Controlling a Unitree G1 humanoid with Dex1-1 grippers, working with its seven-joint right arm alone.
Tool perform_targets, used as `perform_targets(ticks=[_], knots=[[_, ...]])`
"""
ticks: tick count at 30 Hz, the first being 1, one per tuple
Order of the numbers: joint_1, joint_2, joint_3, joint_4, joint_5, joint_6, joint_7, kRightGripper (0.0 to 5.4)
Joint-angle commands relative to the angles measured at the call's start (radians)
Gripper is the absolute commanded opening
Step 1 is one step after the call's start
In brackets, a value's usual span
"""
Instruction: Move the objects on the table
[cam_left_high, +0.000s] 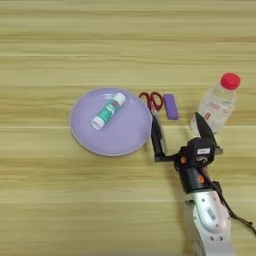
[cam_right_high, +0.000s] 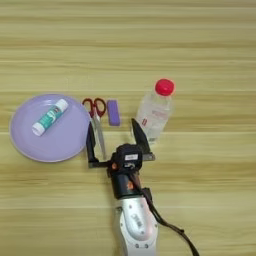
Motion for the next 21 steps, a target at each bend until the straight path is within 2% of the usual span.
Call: perform_targets(ticks=[1,10,17,21], knots=[[-0.025,0.000,-0.007,-0.050,-0.006,0.018,-0.015,5.40],[0.004,0.001,-0.004,-0.087,-0.019,0.090,-0.033,5.40],[0.013,0.003,0.004,-0.100,-0.018,0.101,-0.030,5.40],[0.050,-0.005,0.009,-0.122,-0.019,0.099,-0.023,5.40]])
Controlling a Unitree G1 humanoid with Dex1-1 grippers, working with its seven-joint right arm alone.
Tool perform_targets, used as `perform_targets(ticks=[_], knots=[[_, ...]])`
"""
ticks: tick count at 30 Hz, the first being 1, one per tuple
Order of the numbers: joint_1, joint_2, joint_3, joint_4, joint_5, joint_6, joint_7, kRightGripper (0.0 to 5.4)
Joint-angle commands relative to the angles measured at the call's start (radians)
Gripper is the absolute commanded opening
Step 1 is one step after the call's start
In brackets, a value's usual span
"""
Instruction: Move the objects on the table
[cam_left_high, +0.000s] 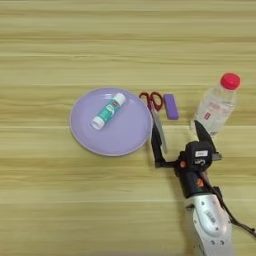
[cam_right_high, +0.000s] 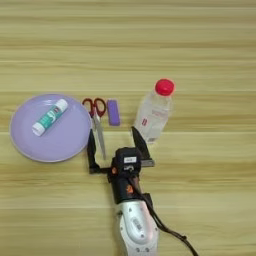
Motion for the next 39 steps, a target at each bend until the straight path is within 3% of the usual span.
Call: perform_targets(ticks=[1,7,14,28,39], knots=[[0.019,-0.007,0.006,-0.076,-0.002,-0.004,0.000,5.40],[0.099,-0.024,-0.004,-0.110,0.000,-0.002,-0.002,5.40],[0.126,-0.029,-0.040,-0.125,0.002,0.003,-0.022,5.40],[0.019,-0.076,-0.147,-0.124,-0.005,0.050,-0.052,5.40],[-0.077,-0.122,-0.199,-0.087,0.032,0.090,-0.027,5.40]])
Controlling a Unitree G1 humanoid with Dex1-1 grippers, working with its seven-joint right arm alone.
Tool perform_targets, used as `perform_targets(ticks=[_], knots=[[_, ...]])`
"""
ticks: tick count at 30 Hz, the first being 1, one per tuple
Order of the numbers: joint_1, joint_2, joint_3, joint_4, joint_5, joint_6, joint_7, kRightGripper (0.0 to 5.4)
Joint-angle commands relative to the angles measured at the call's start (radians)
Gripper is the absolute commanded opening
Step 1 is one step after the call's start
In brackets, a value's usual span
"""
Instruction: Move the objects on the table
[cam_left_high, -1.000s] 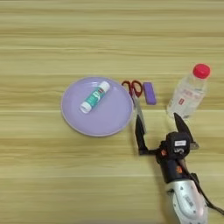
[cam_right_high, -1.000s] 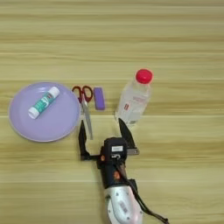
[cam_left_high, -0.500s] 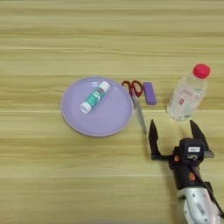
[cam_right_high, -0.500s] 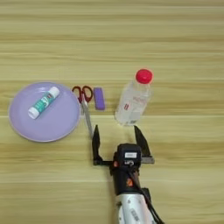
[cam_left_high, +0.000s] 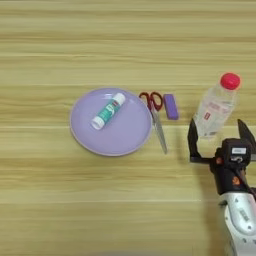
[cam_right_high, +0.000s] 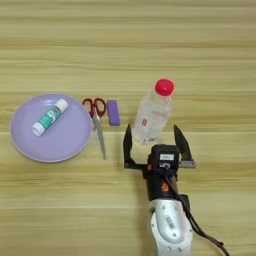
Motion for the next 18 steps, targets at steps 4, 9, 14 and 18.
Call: perform_targets(ticks=[4,9,14,18], knots=[[-0.107,-0.044,-0.034,0.009,0.029,0.018,0.021,5.40],[-0.145,-0.059,-0.045,0.034,0.043,0.026,0.029,5.40],[-0.170,-0.067,-0.050,0.054,0.049,0.034,0.042,5.40],[-0.206,-0.077,-0.054,0.086,0.058,0.045,0.057,5.40]])
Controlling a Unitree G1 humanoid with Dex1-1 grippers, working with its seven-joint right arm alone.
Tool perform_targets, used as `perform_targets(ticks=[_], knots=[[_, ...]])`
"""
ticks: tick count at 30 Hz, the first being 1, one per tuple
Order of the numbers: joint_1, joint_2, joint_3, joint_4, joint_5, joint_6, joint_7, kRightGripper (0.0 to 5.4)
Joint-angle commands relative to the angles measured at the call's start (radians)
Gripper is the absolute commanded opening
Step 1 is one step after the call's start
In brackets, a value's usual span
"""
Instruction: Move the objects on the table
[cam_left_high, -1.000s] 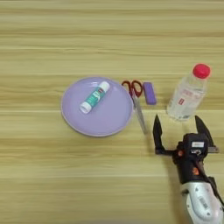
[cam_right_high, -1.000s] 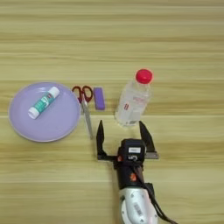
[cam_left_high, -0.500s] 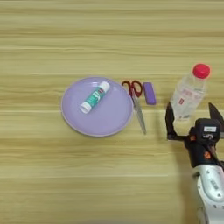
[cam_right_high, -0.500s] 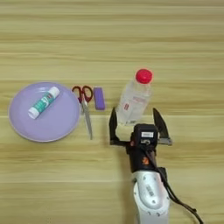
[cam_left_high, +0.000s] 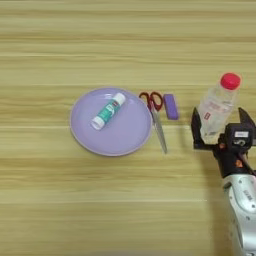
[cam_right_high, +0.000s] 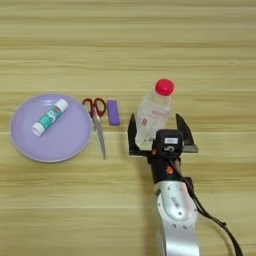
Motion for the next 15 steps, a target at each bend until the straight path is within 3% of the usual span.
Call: perform_targets(ticks=[1,15], knots=[[-0.082,-0.031,-0.013,-0.006,0.020,0.000,0.016,5.40],[-0.144,-0.032,-0.018,0.095,0.032,-0.016,0.039,5.40]])
